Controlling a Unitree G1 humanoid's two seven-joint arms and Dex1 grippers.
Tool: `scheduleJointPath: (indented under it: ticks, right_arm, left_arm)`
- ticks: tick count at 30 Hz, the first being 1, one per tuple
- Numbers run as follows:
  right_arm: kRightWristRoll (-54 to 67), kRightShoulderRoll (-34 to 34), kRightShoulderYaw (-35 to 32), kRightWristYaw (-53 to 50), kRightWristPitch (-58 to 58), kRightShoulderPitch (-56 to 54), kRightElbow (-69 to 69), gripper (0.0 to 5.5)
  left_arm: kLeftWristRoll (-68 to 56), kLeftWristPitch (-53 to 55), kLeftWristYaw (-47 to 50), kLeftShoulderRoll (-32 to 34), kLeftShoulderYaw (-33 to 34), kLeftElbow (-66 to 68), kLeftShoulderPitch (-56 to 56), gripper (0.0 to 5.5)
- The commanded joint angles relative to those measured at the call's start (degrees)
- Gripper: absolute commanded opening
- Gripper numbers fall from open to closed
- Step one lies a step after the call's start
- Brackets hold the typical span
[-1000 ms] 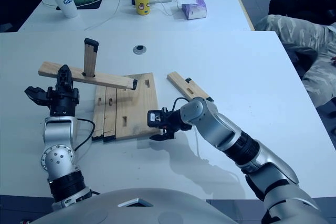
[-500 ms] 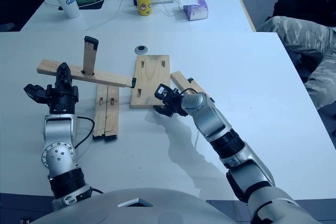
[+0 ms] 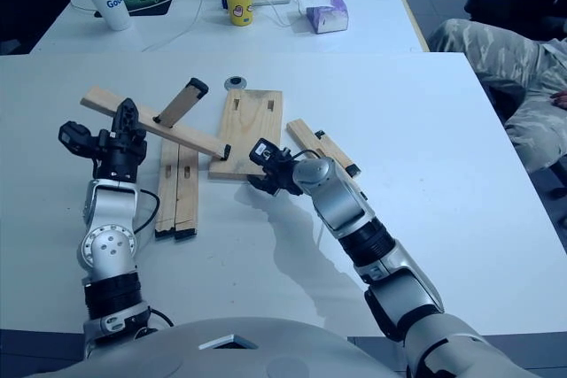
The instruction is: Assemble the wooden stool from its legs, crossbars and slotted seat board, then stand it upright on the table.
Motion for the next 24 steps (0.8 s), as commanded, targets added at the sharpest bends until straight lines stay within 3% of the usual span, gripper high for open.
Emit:
scheduleJointPath:
  ticks: [1,11,16,24]
  right_arm:
    - [0.6,0.4,1.2,0.2,2.2,2.1,2.7,3.24]
    - [0.7,0.6,0.9,-0.2,2.5,2.4,2.5,3.24]
    - [0.6,0.7,0.7,-0.4,1.8,2.1,2.3,3.24]
    - [-1.4,0.7,-0.1,-2.8,-6.5,1.7,2.2,3.24]
  left_arm:
    - [4.3,-1.2,-0.5,0.0,-1.2,0.6,-0.4,1.02]
    - [14.6,1.4,5.7,-1.2,-5.8,-5.1,4.7,1.02]
    - [26.7,5.8,8.2,1.5,-14.8,-7.5,2.8,1.02]
    - [30.3,2.8,6.8,0.1,-15.7,-7.3,2.8,1.02]
